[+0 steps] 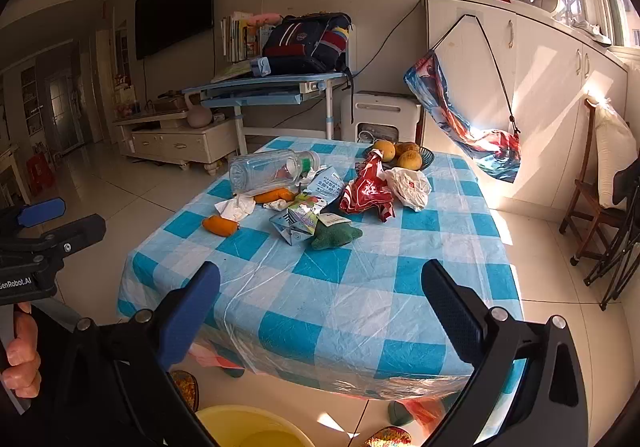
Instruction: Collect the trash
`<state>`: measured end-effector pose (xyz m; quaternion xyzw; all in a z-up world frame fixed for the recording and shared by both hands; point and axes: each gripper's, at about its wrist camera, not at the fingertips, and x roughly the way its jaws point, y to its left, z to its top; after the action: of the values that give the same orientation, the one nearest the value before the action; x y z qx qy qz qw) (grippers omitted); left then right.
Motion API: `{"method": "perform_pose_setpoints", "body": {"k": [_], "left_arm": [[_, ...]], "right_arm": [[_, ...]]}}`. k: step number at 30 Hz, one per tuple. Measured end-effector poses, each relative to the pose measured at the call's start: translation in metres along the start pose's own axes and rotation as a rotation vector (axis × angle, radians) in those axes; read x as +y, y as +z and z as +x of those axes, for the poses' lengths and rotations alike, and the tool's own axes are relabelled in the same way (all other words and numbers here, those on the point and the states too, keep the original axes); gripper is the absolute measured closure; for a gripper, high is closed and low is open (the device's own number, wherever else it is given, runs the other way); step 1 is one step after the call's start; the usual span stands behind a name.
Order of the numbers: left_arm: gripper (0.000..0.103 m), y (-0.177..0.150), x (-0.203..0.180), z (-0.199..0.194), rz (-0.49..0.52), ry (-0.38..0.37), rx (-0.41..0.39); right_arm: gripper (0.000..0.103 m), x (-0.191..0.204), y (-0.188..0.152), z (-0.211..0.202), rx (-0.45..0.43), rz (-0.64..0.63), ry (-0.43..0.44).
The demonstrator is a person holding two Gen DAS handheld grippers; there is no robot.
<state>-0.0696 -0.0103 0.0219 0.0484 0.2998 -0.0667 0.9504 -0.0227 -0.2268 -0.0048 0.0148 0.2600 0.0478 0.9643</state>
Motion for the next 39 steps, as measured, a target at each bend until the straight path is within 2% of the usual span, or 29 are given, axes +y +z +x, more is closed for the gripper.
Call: {"method": "perform_pose_setpoints", "body": {"k": [3, 10, 17, 26, 39], "left_arm": [[0.007, -0.005, 0.005, -0.007, 0.009, -0.051, 0.016], [0.007, -0.009, 0.007, -0.017, 0.043, -0.031, -0.024], [0.007, -0.009, 0.016, -0.014, 0.007, -0.048, -0.010], [0.007, -0.009, 0.011, -0.008, 0.011, -0.073, 0.005], [0.007, -0.011, 0.010, -0.006, 0.008, -0.067, 0.007]], "right_arm": [[0.006, 0.010, -0.006, -0.011, -0.019, -0.018, -0.013], [0.006, 0.031, -0.012, 0.001, 0.008, -0.087, -0.076], [0.006, 0.039, -0.017, 0.009, 0.030, -0.108, -0.062], [0.006, 0.030, -0.011, 0.000, 0.024, -0.072, -0.058], [0.006, 0.025, -0.007, -0.006, 0.009, -0.051, -0.062]]}}
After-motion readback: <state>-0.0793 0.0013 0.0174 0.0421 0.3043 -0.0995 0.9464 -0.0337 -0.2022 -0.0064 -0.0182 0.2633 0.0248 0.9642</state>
